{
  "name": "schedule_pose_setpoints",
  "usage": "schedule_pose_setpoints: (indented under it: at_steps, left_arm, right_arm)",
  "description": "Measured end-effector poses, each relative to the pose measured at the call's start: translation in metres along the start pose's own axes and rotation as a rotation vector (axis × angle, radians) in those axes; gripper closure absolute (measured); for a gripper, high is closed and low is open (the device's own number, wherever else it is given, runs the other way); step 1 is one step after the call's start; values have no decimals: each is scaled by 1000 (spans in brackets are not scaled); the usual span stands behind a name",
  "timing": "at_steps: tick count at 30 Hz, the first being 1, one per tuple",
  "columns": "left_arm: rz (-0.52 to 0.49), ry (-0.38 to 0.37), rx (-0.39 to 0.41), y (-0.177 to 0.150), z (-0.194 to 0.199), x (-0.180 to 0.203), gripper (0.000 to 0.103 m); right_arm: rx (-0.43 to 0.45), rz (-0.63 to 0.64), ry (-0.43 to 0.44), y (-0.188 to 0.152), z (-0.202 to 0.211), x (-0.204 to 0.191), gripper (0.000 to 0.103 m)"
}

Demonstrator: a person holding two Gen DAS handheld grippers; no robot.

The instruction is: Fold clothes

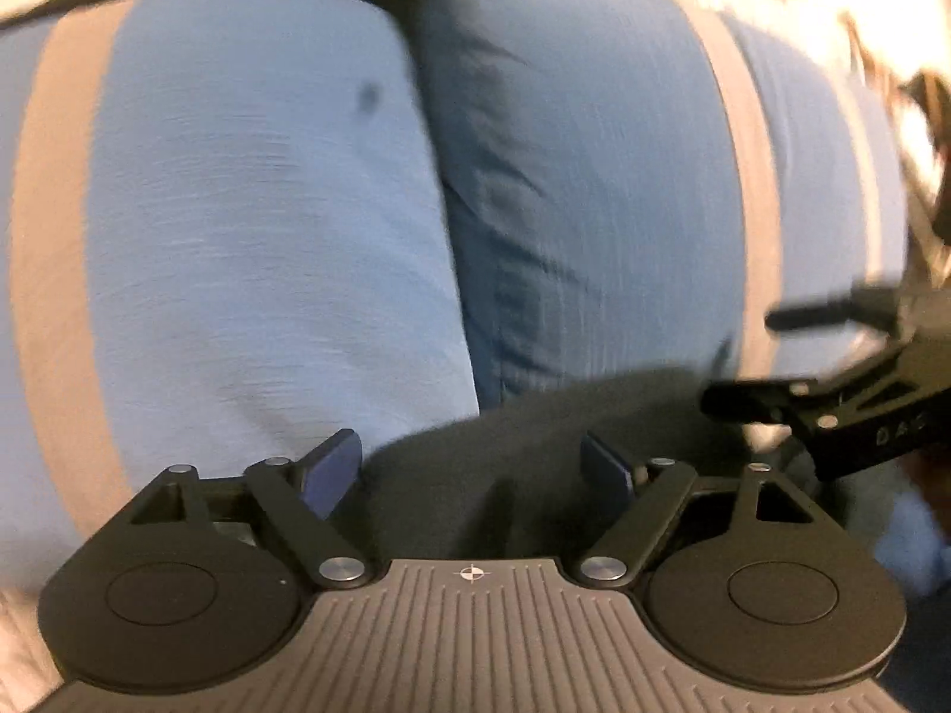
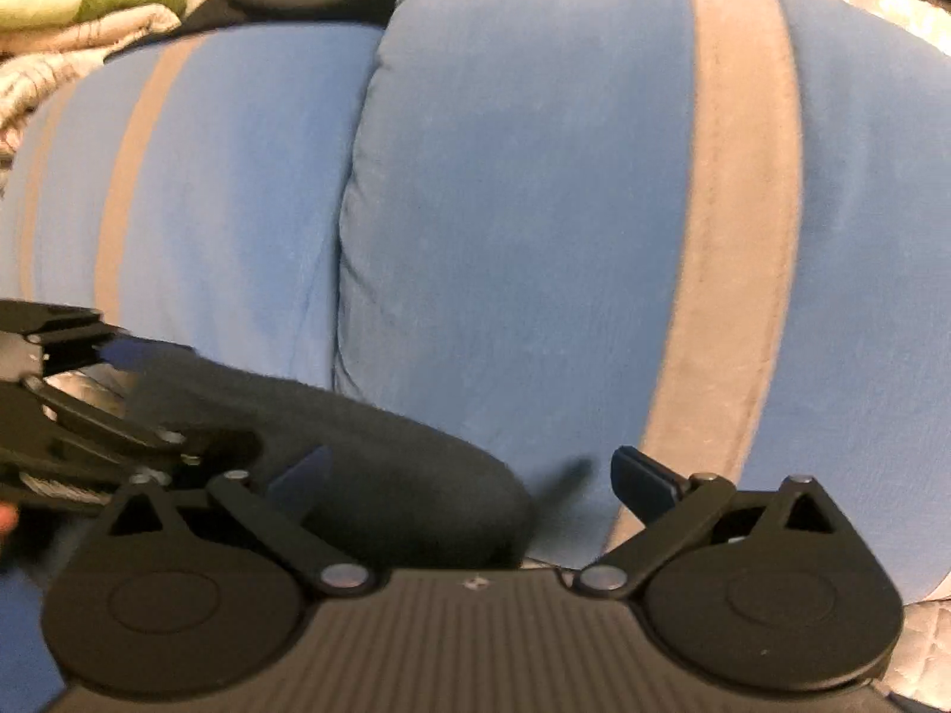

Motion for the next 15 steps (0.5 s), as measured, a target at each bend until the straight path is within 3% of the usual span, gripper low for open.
schedule_pose_setpoints:
  at_steps: [6,12,15]
  left_arm:
    - [74,53,-30,-4,33,-77,20]
    - [-66,123,-214,-51,35,-107,20]
    - [-101,72,-245,-73,43,-115,20]
  right_arm:
    - [-14,38,-48,3,35,37,0]
    - [-57,37,-115,-2,56,73,0]
    - [-64,39,-145,-3,65,84,0]
Point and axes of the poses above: each gripper's, at about its wrist camera, not at the fingertips, and z roughly against the way its jaws point, x to its right, y to its top, the point moved 5 cm from there along -z, roughly the way its jaws point, and after that the axes turned 6 degrees about -z, right-handed, at the moved point
